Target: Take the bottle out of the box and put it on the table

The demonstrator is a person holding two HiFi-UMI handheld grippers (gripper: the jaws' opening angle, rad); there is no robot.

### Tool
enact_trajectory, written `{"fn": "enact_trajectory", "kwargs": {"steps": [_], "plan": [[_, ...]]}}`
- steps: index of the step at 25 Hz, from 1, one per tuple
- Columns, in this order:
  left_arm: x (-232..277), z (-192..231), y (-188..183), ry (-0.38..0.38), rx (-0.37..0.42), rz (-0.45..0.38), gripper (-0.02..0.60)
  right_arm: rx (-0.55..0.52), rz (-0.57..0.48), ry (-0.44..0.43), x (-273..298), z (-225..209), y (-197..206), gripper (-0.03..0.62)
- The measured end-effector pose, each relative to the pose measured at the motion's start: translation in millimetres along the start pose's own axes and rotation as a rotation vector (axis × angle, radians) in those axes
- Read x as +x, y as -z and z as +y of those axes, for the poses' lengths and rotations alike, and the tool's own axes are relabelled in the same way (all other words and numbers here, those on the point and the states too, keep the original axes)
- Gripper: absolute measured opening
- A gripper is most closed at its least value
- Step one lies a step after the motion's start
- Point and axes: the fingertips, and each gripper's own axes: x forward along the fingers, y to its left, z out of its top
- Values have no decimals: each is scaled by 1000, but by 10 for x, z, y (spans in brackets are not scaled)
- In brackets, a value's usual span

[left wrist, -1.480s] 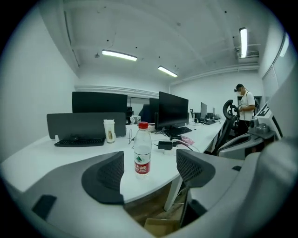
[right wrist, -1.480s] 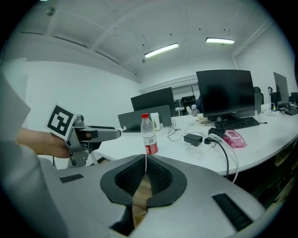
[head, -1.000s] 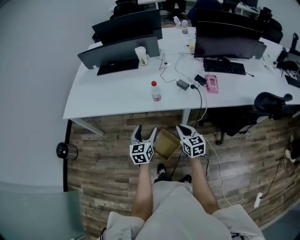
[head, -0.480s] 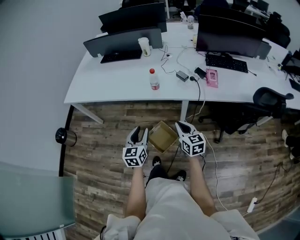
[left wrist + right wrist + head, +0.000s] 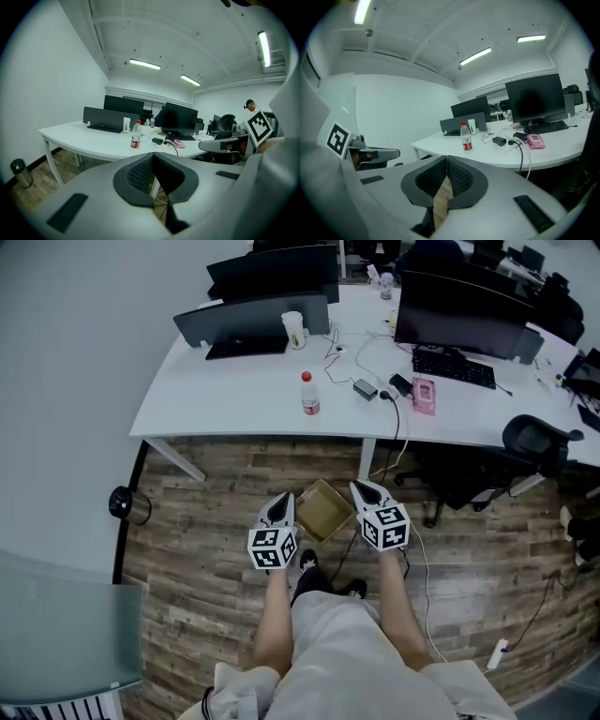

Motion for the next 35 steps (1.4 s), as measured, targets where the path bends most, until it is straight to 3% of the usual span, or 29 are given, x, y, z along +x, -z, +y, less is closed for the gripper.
{"fn": "enact_trajectory", "kwargs": {"steps": [6, 18, 22, 26, 29, 35], "plan": [[2, 41, 16, -12, 98, 71, 12, 48, -22, -22, -4, -17, -58, 40], [-106, 7, 66, 20, 42, 76, 14, 81, 52, -26, 13, 45, 202, 38], [-243, 123, 91, -21, 51, 87, 14, 95, 97, -37, -8, 173, 289, 38], [-133, 189, 40, -56, 7, 51, 14, 78, 123, -40, 62, 149, 273, 38], [-40, 119, 187, -68, -29, 69, 14, 72, 125, -52, 68, 150, 321, 38], [-34, -6, 262, -43, 18, 102, 14, 41, 157, -68, 36, 197, 409, 38]]}}
